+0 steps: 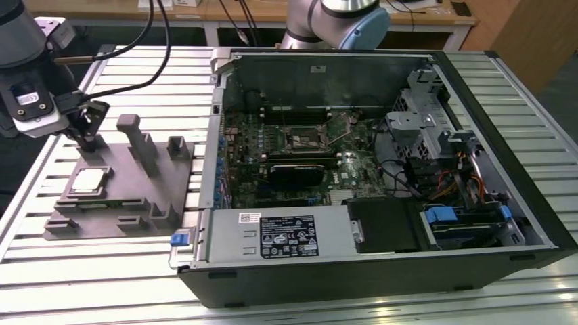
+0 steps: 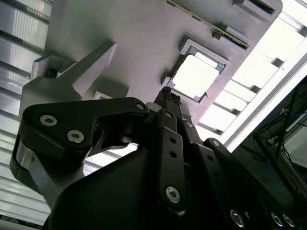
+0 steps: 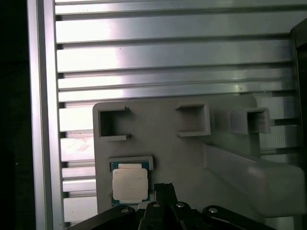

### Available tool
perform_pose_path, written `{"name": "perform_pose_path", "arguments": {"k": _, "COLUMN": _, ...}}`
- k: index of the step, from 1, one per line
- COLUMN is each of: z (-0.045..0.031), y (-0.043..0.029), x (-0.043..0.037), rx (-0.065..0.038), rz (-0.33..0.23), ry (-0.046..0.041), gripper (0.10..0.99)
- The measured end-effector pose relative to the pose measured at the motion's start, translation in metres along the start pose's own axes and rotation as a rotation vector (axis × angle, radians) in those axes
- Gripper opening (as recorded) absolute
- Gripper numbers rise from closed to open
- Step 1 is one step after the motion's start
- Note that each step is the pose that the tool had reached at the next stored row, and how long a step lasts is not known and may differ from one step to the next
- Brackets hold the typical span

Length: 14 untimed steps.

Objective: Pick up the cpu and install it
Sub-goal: 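Pick up the cpu and move it towards the insertion slot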

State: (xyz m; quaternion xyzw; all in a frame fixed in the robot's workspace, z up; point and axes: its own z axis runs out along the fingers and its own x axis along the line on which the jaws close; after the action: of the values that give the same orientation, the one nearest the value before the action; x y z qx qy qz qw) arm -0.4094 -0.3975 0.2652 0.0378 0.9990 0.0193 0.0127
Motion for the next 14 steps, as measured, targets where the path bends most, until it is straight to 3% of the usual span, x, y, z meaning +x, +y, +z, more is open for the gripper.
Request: {"name": "perform_pose_path", "arguments": {"k": 14, "z": 0.0086, "y": -0.0005, "x": 0.0023, "rx": 0.003, "rz": 0.000, "ry": -0.0002, "gripper": 0.106}}
